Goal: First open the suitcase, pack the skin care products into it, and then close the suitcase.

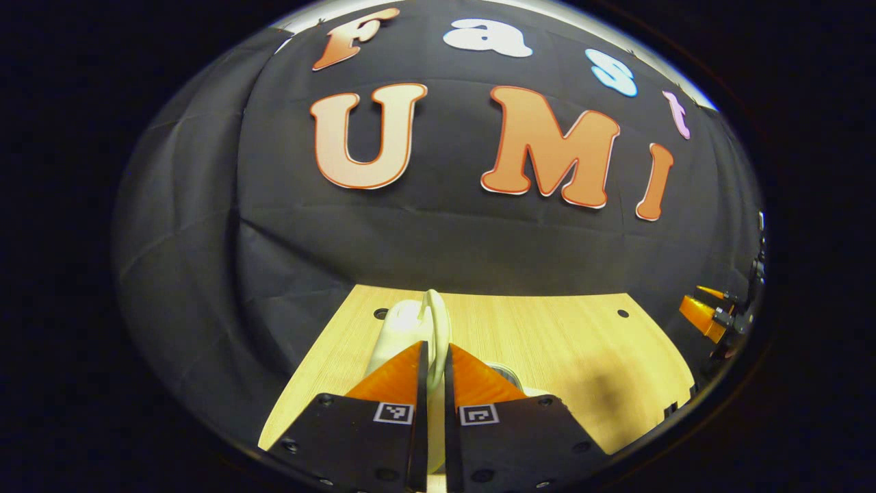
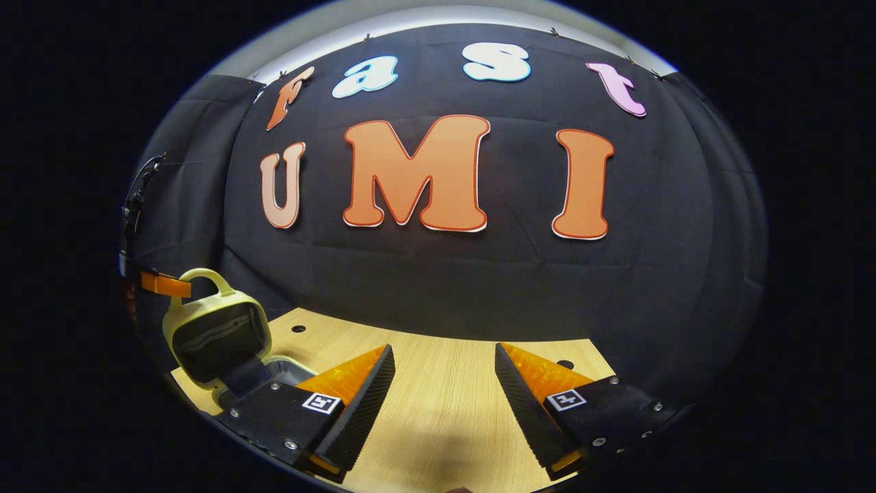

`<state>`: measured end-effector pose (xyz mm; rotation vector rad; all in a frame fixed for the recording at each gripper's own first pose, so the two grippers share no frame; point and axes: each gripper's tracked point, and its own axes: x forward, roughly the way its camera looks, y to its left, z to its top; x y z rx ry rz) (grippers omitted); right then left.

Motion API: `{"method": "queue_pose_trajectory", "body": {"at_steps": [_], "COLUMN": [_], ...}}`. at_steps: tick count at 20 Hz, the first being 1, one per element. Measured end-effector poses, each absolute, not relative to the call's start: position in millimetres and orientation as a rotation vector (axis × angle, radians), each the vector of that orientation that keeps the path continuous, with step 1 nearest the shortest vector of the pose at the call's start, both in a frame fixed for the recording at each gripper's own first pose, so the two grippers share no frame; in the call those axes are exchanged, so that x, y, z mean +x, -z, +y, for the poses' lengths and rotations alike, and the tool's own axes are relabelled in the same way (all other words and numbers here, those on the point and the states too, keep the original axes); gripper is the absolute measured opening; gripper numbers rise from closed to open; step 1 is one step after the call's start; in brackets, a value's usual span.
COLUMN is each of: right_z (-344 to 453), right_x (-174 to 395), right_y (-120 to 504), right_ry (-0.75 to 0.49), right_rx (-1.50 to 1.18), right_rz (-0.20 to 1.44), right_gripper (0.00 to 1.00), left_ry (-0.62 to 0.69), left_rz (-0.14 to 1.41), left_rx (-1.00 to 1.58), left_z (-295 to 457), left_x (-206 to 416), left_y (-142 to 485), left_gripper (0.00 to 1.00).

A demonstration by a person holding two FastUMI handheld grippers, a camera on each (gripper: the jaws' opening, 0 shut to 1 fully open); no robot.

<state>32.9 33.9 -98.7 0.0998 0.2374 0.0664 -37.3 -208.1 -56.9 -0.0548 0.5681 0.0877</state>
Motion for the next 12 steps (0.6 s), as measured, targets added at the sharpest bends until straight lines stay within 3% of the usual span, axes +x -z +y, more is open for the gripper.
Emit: {"method": "queue_pose_trajectory", "body": {"at_steps": [12], "right_z": [-3.0], "right_x": [-18.3], "right_y": [96.4], "right_ry": [-0.175], "right_rx": [0.102], "right_rz": [0.206], "right_gripper": [0.94], "left_ry": [-0.018], "left_rz": [0.635], "left_rx": [-0.107], "left_z": [-330.9], "left_x": [-22.4], "left_y": [116.9], "left_gripper": [0.1]}}
